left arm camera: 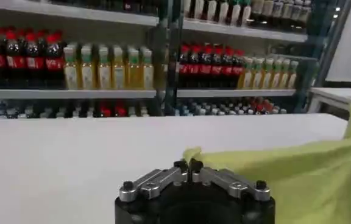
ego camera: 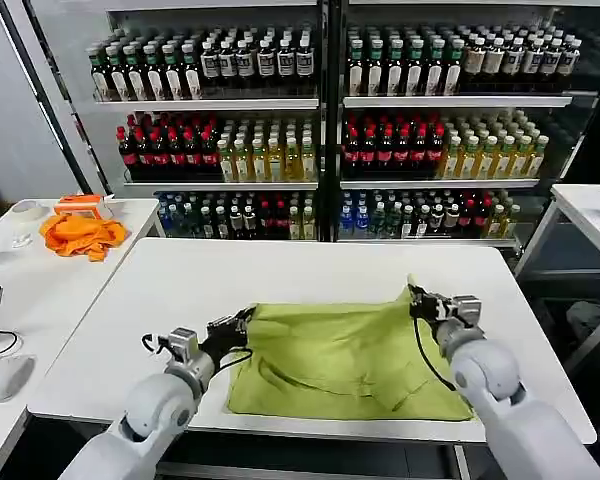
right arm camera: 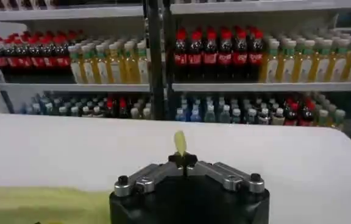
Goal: Fold and organize the clothes.
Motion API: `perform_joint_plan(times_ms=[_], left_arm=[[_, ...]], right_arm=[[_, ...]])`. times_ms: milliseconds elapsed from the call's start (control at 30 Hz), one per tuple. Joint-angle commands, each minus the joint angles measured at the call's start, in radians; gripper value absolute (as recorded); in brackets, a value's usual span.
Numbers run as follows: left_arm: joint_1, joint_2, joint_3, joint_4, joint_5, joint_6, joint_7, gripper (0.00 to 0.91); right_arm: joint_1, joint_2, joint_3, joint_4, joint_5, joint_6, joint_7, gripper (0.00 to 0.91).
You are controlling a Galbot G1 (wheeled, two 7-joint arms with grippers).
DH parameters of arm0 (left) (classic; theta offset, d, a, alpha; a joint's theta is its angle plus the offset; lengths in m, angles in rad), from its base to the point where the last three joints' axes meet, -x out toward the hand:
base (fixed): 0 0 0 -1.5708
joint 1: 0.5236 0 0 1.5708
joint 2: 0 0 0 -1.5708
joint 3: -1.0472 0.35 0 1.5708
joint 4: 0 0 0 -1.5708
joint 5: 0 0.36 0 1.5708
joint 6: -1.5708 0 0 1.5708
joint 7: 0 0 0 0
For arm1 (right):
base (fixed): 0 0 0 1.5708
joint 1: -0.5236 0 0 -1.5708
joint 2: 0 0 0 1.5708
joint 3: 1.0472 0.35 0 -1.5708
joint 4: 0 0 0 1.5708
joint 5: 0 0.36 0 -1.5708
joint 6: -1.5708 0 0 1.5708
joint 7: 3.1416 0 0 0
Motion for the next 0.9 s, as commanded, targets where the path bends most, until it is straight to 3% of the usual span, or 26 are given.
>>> perform_joint_plan(times_ms=[33,533,600,633,667,900], left_arm=[[0.109,0.029,-0.025,-0.106,0.027,-0.001,0.006,0.010],[0.217,0.054,-0.031,-0.090,0.210,-0.028,0.021,0.030],[0.213,0.052,-0.028,-0.077,0.234,-0.026,0.025,0.292],[0.212,0.051,-0.027,-0.073,0.239,-0.024,0.026,0.907],[0.209,0.050,-0.026,-0.070,0.245,-0.022,0.026,0.907],[0.208,0.040,-0.028,-0.075,0.252,-0.019,0.019,0.907]], right_arm=[[-0.207,-0.046,0.119,0.181,0.003,-0.008,0.005,0.000],[-0.385,0.001,0.177,0.206,-0.025,-0.036,0.021,0.000],[-0.388,0.010,0.169,0.187,-0.036,-0.036,0.021,0.000],[-0.386,0.015,0.164,0.179,-0.040,-0.036,0.020,0.524],[-0.382,0.019,0.155,0.170,-0.045,-0.036,0.019,0.907],[-0.358,0.044,0.119,0.166,-0.081,-0.035,-0.005,0.907]])
